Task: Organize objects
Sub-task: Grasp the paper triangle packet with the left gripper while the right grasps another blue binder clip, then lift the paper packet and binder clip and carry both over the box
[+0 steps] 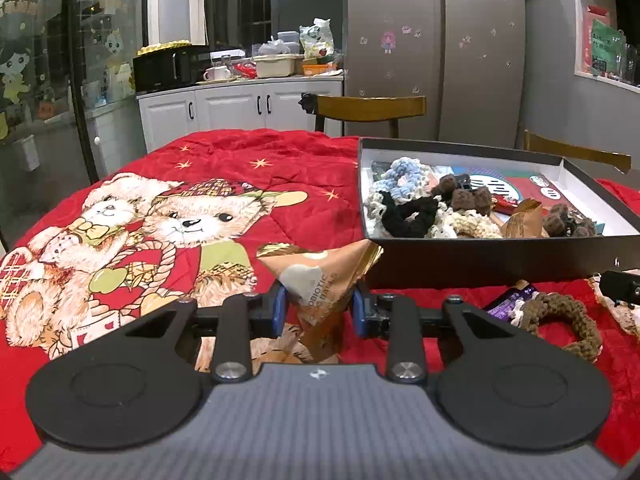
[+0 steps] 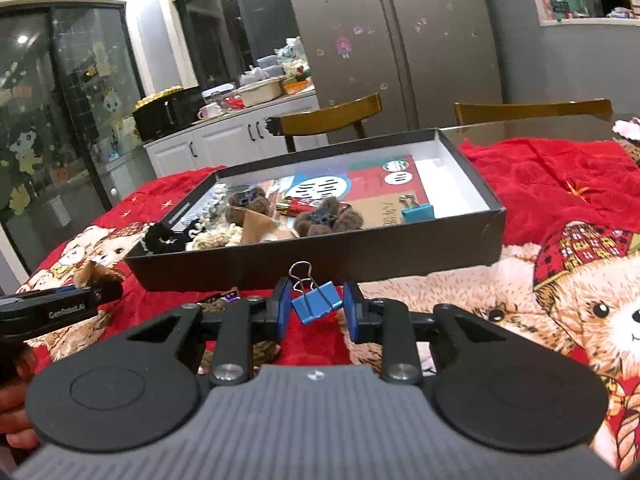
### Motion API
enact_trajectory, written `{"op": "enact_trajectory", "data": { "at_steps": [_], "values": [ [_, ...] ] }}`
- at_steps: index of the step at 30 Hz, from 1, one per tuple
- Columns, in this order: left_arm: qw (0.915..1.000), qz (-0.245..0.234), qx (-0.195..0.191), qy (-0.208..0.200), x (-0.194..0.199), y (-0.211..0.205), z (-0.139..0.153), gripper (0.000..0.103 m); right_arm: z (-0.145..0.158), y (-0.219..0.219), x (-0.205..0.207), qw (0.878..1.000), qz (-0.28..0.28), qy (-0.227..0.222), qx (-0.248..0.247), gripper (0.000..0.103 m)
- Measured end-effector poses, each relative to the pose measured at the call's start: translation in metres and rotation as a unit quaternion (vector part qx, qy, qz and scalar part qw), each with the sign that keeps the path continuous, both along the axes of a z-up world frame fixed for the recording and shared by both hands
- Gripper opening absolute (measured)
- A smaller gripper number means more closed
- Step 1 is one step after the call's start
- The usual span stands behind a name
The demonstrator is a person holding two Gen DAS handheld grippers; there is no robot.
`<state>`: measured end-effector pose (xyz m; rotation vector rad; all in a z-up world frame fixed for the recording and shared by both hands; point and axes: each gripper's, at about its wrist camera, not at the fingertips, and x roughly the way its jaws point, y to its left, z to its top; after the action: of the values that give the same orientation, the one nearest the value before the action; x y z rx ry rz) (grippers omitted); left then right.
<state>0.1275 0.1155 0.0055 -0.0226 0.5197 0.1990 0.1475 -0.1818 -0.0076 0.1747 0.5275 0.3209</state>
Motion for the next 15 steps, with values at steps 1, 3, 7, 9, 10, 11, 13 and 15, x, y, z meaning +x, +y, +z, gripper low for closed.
{"op": "enact_trajectory", "data": {
  "at_steps": [1, 3, 7, 9, 10, 11, 13, 15],
  "values": [
    [1.0000, 0.000, -0.001, -0.001, 0.000, 0.000, 0.000, 0.036, 0.000, 0.001, 0.000, 1.000, 0.004, 0.000, -0.001, 0.031],
    [1.0000, 0.004, -0.004, -0.006, -0.002, 0.001, 0.001, 0.036, 0.000, 0.003, 0.000, 1.000, 0.010, 0.001, 0.000, 0.031],
    [0.9999, 0.002, 0.000, -0.013, -0.003, -0.001, 0.002, 0.036, 0.002, 0.004, -0.004, 1.000, 0.013, -0.009, 0.003, 0.031],
    [0.9998, -0.001, 0.003, -0.019, -0.004, -0.002, 0.002, 0.036, 0.003, 0.003, -0.005, 1.000, 0.016, -0.015, 0.008, 0.031],
    [0.9997, -0.005, 0.004, -0.022, -0.005, -0.003, 0.003, 0.036, 0.004, 0.003, -0.006, 1.000, 0.016, -0.020, 0.010, 0.031],
    [0.9997, -0.008, 0.005, -0.024, -0.006, -0.003, 0.003, 0.036, 0.005, 0.003, -0.007, 0.999, 0.018, -0.026, 0.009, 0.031],
    [0.9994, -0.011, 0.008, -0.030, -0.008, -0.005, 0.004, 0.036, 0.008, 0.005, -0.010, 0.999, 0.017, -0.041, 0.003, 0.031],
    [0.9991, -0.016, 0.010, -0.037, -0.008, -0.006, 0.005, 0.036, 0.013, 0.010, -0.014, 0.998, 0.024, -0.060, -0.009, 0.031]
  ]
}}
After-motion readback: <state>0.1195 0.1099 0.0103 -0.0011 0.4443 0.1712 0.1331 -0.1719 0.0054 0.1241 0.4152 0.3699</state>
